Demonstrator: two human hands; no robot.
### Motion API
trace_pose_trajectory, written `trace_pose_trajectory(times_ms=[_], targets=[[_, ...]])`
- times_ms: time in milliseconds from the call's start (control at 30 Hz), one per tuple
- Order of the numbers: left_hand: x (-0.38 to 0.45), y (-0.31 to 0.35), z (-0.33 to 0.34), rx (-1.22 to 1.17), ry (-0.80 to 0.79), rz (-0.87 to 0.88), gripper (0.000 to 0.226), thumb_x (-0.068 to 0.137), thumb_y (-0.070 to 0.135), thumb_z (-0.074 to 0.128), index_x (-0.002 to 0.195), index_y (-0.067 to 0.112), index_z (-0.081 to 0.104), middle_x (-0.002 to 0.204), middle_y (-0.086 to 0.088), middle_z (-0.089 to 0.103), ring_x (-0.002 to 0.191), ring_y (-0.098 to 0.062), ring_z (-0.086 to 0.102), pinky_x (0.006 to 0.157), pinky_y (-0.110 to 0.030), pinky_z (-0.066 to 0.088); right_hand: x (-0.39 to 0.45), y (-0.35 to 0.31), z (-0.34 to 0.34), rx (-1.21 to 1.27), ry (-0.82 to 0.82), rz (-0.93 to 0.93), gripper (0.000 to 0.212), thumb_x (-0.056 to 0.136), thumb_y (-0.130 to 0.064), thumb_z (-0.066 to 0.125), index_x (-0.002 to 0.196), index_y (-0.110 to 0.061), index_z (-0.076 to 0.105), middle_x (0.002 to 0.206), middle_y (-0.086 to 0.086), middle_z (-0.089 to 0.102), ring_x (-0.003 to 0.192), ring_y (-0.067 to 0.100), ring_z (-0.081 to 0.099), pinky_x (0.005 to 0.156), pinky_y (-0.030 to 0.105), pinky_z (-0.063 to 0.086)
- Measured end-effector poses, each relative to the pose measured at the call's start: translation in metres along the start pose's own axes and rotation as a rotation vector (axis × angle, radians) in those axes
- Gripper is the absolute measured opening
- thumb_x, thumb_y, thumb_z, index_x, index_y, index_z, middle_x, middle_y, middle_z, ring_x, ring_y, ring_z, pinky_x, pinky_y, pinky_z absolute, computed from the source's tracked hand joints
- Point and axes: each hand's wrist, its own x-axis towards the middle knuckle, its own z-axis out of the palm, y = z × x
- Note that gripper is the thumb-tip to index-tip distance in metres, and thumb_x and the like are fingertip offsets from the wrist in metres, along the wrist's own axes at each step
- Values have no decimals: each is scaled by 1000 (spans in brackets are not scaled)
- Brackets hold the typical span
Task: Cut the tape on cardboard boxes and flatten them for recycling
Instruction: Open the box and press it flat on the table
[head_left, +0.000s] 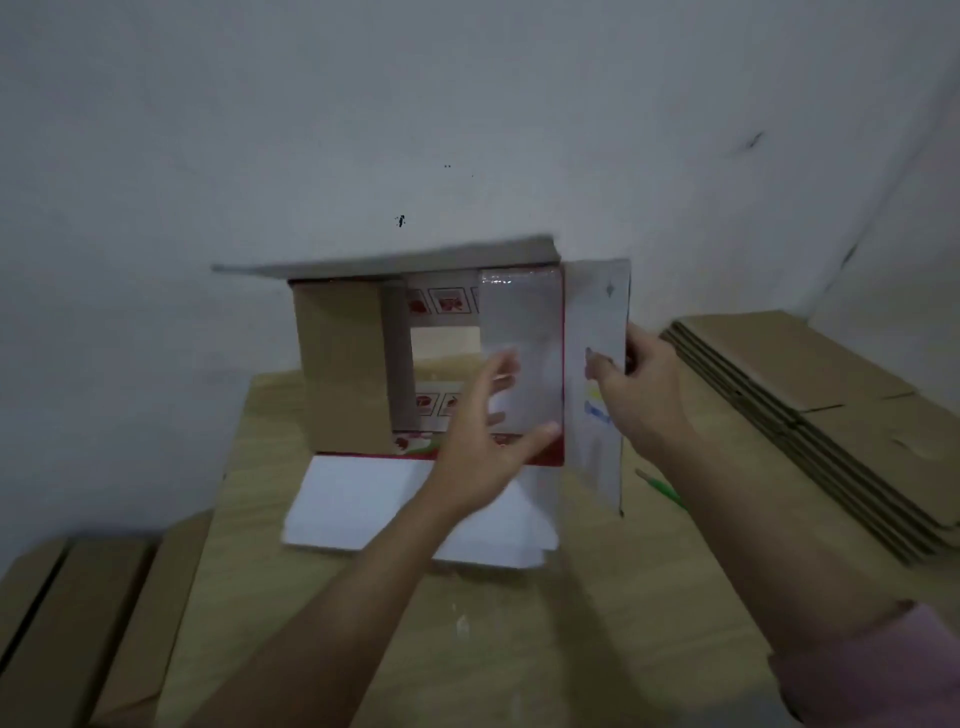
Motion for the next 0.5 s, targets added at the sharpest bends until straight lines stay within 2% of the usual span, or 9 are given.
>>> trace_pose_trajectory(times_ms=[33, 67, 133, 167, 233, 300, 367, 433, 500], targets=[[2, -2, -6, -44, 129, -18, 68, 78, 37, 70, 136, 30, 34, 130, 20, 42, 122, 2, 43, 101, -33, 44, -4, 10, 1, -57, 38, 7, 19, 87, 3, 54, 89, -16, 58, 69, -8, 57, 59, -2, 52, 54, 10, 42], [4, -4, -13, -34, 254, 0, 64, 76, 39, 69, 131, 28, 37, 126, 19, 42, 119, 2, 44, 100, -37, 45, -8, 20, 1, -81, 67, 49, 14, 88, 0, 55, 88, -14, 59, 71, -5, 59, 63, 2, 55, 56, 14, 44], [5, -9, -25, 111, 424, 119, 63, 74, 30, 70, 127, 25, 36, 125, 10, 39, 118, -4, 44, 98, -45, 45, -12, 37, 0, -127, 76, 145, 6, 86, -1, 58, 86, -3, 64, 76, 9, 64, 69, 20, 59, 58, 29, 48], [6, -13, -31, 183, 459, 178, 70, 74, 16, 71, 132, 22, 33, 130, 5, 35, 122, -8, 41, 101, -45, 43, -12, 46, -2, -165, 55, 171, 5, 84, 2, 58, 83, 2, 63, 75, 13, 64, 68, 25, 59, 54, 27, 46], [12, -18, -43, 357, 462, 227, 82, 72, -4, 67, 142, 15, 29, 138, -2, 31, 129, -11, 33, 109, -33, 34, -12, 55, -6, -270, 3, 200, 10, 80, 6, 56, 70, 7, 57, 62, 11, 56, 58, 26, 50, 43, 15, 35], [23, -23, -58, 678, 455, 288, 82, 72, -4, 67, 143, 14, 31, 141, -10, 33, 129, -16, 30, 107, -27, 28, -11, 55, -9, -385, -50, 183, 27, 80, 5, 52, 56, -7, 45, 55, 2, 45, 50, 16, 40, 37, 11, 31], [38, -28, -72, 907, 488, 356, 78, 71, -1, 68, 139, 16, 35, 140, -13, 33, 127, -26, 29, 105, -38, 31, -5, 53, -12, -478, -101, 140, 38, 80, 4, 52, 53, -17, 34, 52, -2, 39, 46, 9, 34, 39, 11, 33], [52, -28, -85, 978, 544, 335, 67, 75, 2, 68, 136, 16, 44, 140, -14, 37, 124, -30, 28, 100, -48, 35, 1, 46, -15, -558, -154, 126, 42, 81, 1, 54, 50, -18, 32, 49, -4, 38, 44, 7, 33, 38, 12, 33], [64, -24, -95, 1038, 576, 323, 55, 79, 8, 66, 131, 16, 51, 139, -10, 46, 123, -28, 28, 96, -49, 30, 6, 43, -17, -597, -188, 116, 44, 81, 1, 57, 48, -18, 33, 47, -5, 38, 44, 7, 34, 37, 13, 34]])
